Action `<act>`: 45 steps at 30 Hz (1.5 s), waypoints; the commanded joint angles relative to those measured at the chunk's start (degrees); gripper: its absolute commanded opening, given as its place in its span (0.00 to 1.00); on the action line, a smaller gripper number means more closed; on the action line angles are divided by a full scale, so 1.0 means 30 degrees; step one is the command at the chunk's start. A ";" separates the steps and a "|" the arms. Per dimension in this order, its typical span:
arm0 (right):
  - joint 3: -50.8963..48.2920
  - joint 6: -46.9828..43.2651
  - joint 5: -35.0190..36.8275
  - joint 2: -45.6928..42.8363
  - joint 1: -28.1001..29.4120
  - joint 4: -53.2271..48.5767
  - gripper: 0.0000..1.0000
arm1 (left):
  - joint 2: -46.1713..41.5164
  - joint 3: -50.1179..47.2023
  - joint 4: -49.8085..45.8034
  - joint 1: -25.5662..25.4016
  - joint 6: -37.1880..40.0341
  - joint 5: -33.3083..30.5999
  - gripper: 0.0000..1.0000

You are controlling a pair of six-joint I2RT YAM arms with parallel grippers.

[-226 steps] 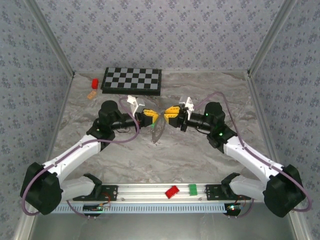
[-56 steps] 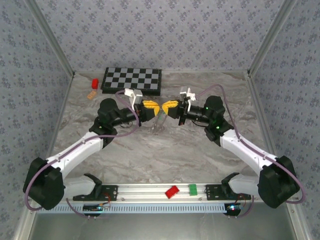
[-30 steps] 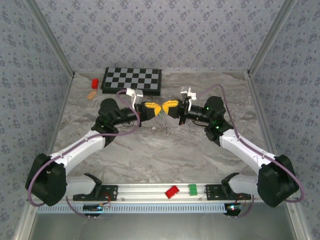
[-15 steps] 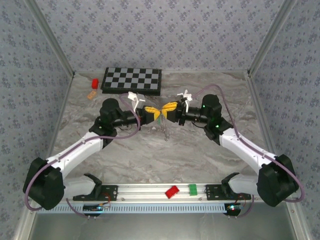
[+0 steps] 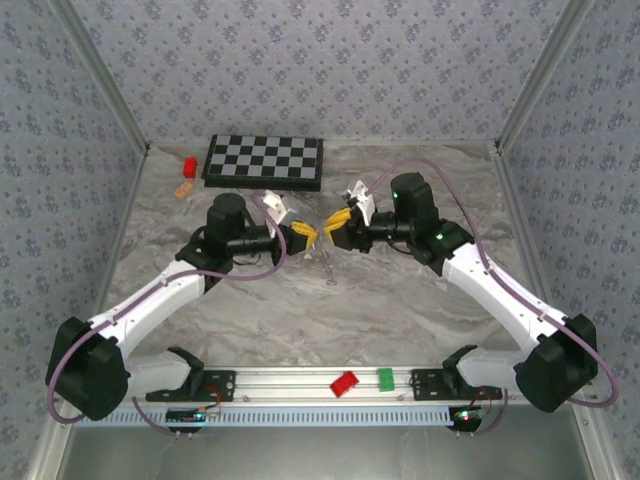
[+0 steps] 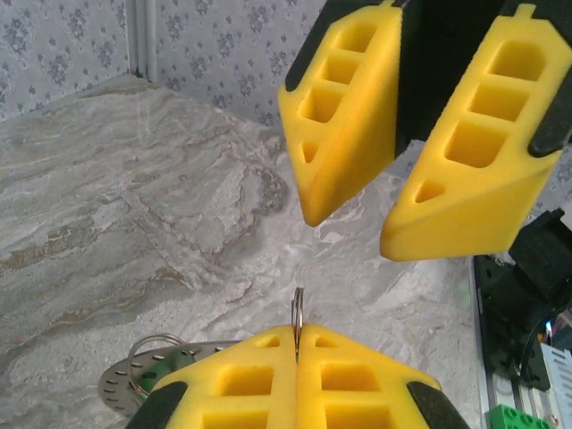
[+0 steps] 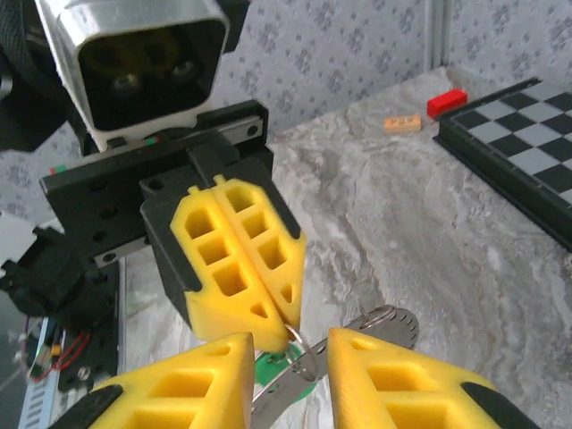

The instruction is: Put the keys on the keyring

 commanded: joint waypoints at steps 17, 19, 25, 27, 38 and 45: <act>0.1657 -0.2219 -0.1305 0.2238 0.0139 -0.3427 0.28 | 0.0308 0.1035 -0.1708 -0.0061 0.1972 0.2215 0.00; 0.1662 -0.2182 -0.1493 0.2303 0.0165 -0.3387 0.27 | 0.0363 0.1087 -0.1714 -0.0076 0.1951 0.2218 0.00; 0.1687 -0.2240 -0.1698 0.2504 0.0400 -0.3458 0.23 | 0.0447 0.1176 -0.1711 -0.0061 0.1933 0.2290 0.00; 0.1735 -0.2297 -0.1791 0.2581 0.0432 -0.3525 0.23 | 0.0454 0.1203 -0.1761 -0.0075 0.1918 0.2292 0.00; 0.1723 -0.2474 -0.1788 0.2633 0.0806 -0.3621 0.12 | 0.0559 0.1208 -0.1762 -0.0137 0.1885 0.2450 0.00; 0.1628 -0.2563 -0.1960 0.2772 0.0981 -0.3604 0.09 | 0.0506 0.1200 -0.1681 -0.0178 0.1870 0.2618 0.00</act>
